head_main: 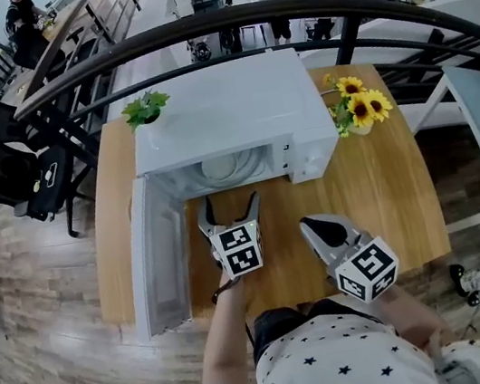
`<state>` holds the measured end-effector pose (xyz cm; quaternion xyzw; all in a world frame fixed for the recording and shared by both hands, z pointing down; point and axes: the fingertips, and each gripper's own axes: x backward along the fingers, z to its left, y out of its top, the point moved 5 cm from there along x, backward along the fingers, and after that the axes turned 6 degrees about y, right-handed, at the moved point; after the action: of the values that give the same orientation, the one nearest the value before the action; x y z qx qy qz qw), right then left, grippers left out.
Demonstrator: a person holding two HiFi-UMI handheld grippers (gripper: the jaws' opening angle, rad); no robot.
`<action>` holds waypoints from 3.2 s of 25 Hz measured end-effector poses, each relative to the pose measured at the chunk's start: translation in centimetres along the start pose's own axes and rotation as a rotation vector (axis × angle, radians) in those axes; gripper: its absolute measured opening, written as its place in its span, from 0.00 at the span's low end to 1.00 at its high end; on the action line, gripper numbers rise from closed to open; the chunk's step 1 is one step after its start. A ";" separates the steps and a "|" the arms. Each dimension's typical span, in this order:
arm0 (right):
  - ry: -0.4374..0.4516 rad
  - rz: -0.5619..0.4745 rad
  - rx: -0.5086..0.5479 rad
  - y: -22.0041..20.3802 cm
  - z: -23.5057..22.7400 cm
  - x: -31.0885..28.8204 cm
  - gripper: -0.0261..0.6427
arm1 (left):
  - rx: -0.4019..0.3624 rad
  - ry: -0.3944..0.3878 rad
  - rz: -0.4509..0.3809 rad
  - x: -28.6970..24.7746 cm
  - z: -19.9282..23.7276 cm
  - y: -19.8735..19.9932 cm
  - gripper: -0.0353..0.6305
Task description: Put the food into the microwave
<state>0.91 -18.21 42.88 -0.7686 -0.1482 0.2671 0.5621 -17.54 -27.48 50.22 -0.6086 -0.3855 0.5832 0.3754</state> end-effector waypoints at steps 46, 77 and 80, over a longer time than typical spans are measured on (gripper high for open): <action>-0.013 -0.111 0.052 -6.8 11.1 20.9 0.05 | 0.071 0.020 -0.231 31.0 -12.1 -4.6 0.08; -0.025 -0.130 0.081 -8.6 14.8 23.2 0.05 | 0.091 -0.098 -0.244 36.2 -13.4 -6.9 0.07; -0.027 -0.131 0.081 -8.7 14.9 23.4 0.05 | 0.095 -0.101 -0.241 36.3 -13.5 -7.1 0.07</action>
<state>11.96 8.61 42.02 -0.7302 -0.1946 0.2458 0.6070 -3.44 8.38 41.92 -0.5094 -0.4461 0.5815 0.4511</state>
